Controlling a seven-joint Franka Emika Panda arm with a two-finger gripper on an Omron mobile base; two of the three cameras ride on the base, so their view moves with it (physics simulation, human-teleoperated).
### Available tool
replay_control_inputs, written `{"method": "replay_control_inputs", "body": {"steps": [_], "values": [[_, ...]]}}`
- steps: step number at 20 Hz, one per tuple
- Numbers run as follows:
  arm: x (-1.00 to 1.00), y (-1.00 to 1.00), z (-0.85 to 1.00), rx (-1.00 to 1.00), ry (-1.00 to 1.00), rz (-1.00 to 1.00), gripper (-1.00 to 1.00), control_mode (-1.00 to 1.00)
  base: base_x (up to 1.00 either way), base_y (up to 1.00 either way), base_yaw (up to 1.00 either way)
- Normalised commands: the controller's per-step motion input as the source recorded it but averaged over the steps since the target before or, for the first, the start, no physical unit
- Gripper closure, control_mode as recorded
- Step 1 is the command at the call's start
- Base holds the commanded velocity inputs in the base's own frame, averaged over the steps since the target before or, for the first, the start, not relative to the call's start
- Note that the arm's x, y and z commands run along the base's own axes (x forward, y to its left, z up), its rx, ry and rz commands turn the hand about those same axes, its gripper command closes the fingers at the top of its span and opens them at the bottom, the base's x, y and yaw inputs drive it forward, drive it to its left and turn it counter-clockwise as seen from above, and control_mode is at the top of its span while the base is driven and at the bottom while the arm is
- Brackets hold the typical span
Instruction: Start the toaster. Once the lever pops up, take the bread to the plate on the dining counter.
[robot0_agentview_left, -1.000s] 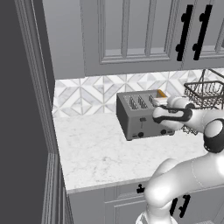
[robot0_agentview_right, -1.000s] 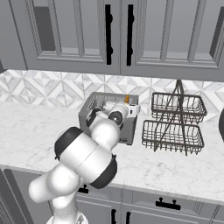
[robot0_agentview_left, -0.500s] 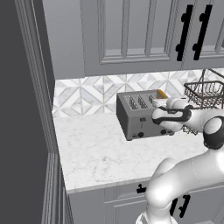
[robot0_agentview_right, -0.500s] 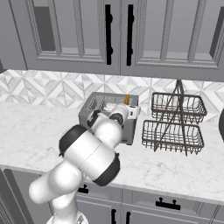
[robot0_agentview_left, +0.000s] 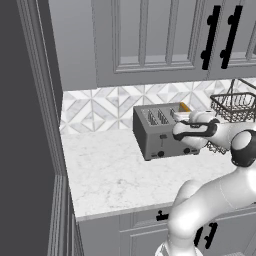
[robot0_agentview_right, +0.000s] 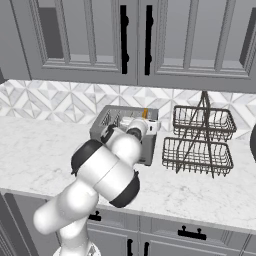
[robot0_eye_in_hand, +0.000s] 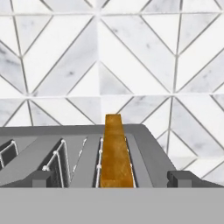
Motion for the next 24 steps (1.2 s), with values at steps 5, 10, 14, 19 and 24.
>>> {"method": "replay_control_inputs", "body": {"steps": [5, 10, 14, 19, 24], "values": [[0.00, 0.00, 0.00, 0.00, 0.00, 0.00, 1.00, -1.00, 0.00, 0.00, 0.00], [0.00, 0.00, 0.06, 0.00, 0.00, 0.00, 1.00, -1.00, 0.00, 0.00, 0.00], [0.01, 0.00, 0.14, 0.00, 0.03, 0.00, 1.00, -1.00, 0.00, 0.00, 0.00], [0.00, 0.00, 0.38, 0.00, 0.03, 0.00, 1.00, -1.00, 0.00, 0.00, 0.00], [0.00, 0.00, 0.53, 0.00, 0.03, -0.01, 1.00, -1.00, 0.00, 0.00, 0.00]]}}
